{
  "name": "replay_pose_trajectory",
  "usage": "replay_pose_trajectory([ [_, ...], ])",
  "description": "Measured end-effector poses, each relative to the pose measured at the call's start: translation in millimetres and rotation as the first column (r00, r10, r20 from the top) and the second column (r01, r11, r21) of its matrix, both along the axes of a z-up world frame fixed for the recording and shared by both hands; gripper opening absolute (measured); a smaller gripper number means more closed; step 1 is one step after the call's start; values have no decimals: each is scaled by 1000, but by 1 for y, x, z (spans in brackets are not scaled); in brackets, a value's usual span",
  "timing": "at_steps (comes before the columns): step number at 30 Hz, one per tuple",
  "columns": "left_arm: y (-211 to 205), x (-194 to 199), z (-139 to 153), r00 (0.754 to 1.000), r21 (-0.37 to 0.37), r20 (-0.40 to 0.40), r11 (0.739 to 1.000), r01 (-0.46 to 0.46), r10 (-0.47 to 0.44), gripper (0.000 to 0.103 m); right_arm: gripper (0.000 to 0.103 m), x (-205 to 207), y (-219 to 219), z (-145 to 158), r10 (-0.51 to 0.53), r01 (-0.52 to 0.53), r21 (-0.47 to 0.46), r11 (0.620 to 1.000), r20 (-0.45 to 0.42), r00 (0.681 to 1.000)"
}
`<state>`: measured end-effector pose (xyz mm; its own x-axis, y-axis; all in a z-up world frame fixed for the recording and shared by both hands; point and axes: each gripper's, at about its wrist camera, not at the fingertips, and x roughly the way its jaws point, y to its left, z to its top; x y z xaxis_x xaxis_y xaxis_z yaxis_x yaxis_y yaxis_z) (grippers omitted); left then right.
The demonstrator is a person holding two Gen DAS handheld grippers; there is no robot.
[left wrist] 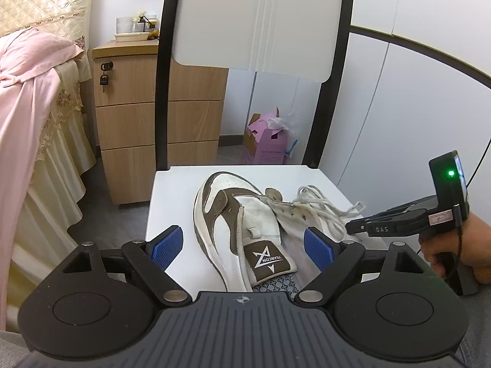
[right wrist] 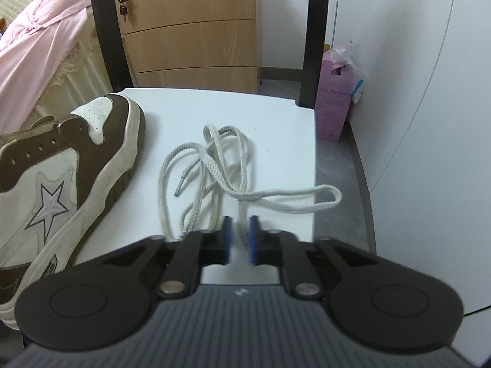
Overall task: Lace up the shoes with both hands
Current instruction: 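Lift the lace tip with the right gripper toward the sneaker by the left gripper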
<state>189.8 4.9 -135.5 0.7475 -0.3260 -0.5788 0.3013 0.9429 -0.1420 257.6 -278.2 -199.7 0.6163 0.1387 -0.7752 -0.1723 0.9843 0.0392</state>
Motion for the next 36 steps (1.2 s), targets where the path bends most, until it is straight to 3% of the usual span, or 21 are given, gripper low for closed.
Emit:
replay_pose_trajectory([
  [3, 0, -2, 2, 1000, -19, 11, 1000, 23, -23, 88, 3, -1, -8, 4, -31, 30, 95, 995, 5, 1000],
  [6, -3, -6, 3, 998, -35, 22, 997, 64, -64, 88, 3, -7, -29, 11, -108, 103, 319, 942, -2, 994],
  [8, -5, -9, 4, 995, -43, 33, 994, 98, -96, 88, 3, -14, -44, 14, -154, 144, 468, 872, -17, 988],
  [10, -9, -12, 5, 990, -48, 47, 990, 135, -133, 88, 3, -23, -55, 15, -184, 169, 605, 778, -37, 982],
  [13, -15, -15, 7, 979, -76, 62, 978, 197, -192, 87, 3, -35, -59, 14, -184, 163, 746, 646, -55, 981],
  [16, -20, -16, 7, 971, -95, 66, 967, 236, -231, 84, 3, -41, -46, 17, -129, 102, 807, 582, -32, 991],
  [21, -27, -13, 3, 967, -108, 55, 961, 254, -250, 70, 3, -42, -6, 23, 1, -1, 836, 549, 1, 1000],
  [26, -28, -10, 0, 969, -107, 30, 963, 248, -246, 46, 3, -42, 17, 22, 78, -46, 838, 544, 4, 997],
  [30, -26, -8, -3, 971, -106, 15, 965, 239, -239, 29, 3, -42, 17, 22, 83, -43, 845, 533, -2, 997],
  [34, -21, -6, -3, 975, -109, 18, 969, 221, -221, 3, 3, -42, 13, 19, 77, -31, 862, 506, -9, 997],
  [36, -20, -7, -2, 975, -108, 22, 969, 224, -223, 3, 3, -43, 13, 19, 75, -29, 864, 502, -10, 997],
])
